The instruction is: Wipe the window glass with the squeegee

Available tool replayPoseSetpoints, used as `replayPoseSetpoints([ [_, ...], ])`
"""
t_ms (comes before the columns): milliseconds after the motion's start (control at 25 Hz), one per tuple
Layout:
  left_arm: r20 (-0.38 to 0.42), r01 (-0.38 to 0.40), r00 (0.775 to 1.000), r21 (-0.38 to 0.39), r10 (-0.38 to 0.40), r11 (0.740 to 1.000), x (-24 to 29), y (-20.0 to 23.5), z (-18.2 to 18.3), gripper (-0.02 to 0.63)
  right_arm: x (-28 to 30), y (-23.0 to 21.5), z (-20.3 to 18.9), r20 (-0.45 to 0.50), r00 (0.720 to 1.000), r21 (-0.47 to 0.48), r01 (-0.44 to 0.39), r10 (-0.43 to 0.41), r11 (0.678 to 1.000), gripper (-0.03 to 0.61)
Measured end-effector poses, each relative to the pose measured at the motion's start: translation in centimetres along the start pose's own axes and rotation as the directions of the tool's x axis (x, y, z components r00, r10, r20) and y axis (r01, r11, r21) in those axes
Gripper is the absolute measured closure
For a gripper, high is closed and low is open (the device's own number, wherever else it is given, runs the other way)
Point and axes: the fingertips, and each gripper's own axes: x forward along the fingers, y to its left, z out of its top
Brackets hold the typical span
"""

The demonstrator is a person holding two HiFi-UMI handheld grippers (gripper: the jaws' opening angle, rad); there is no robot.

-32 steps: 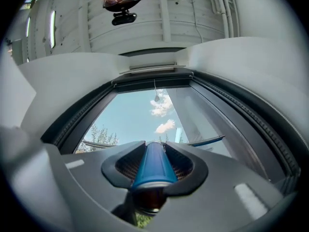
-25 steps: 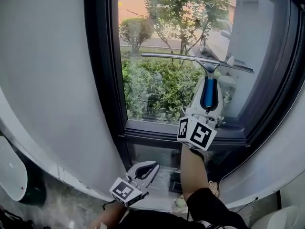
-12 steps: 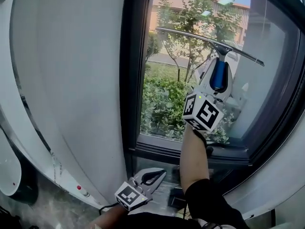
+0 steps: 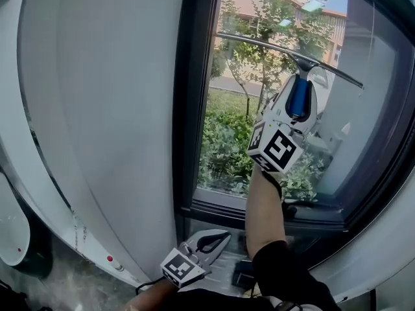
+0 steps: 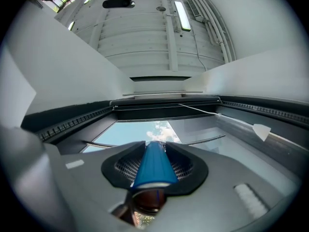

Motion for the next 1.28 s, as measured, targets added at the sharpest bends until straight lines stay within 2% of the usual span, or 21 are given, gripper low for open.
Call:
replayPoseSetpoints([
  [520, -0.01, -0.01, 1.0, -0.055, 0.009, 0.998, -0.5, -0.2, -1.1, 0.614, -2.1, -0.2, -0.9, -0.019, 1.0, -0.029, -0.02, 0.019, 0.999, 0.446],
  [1280, -0.033, -0.03, 0.999, -0.044, 0.029, 0.999, -1.9, -1.4, -0.8, 0.614, -5.2, -0.4, -2.0, -0.077, 0.997, -0.038, -0.025, 0.022, 0.999, 0.446],
])
